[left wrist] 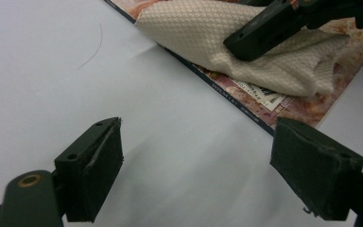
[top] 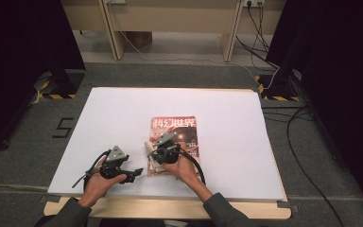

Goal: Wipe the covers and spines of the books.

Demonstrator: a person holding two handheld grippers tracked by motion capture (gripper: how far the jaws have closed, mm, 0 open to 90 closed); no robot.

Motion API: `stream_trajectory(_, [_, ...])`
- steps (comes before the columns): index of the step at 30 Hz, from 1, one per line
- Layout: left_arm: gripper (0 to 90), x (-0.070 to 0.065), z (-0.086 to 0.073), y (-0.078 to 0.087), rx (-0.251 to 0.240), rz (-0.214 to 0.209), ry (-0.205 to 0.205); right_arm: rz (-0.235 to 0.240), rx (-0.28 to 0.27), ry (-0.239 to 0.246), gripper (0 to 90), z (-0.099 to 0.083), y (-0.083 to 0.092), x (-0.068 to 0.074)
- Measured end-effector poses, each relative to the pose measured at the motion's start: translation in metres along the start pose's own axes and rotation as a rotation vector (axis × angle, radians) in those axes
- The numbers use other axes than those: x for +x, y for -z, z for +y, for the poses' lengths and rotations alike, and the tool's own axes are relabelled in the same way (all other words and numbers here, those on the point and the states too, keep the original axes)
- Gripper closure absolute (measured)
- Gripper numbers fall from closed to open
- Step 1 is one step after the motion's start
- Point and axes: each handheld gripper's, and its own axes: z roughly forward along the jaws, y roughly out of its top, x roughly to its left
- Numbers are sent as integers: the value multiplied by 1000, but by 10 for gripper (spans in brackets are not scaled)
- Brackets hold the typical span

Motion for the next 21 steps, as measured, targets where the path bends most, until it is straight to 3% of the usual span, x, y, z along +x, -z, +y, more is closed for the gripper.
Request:
stream_trajectory(7, [169, 2, -1, 1, 0, 5, 6, -94, 13, -45, 779, -13, 16, -28])
stream_trajectory(18, [169, 2, 0, 1, 2, 2, 7, -247, 4, -220, 779, -52, 57, -93])
stream_trajectory(21, [169, 2, 0, 0, 3, -3, 4, -247, -12, -250, 779, -58, 61, -101])
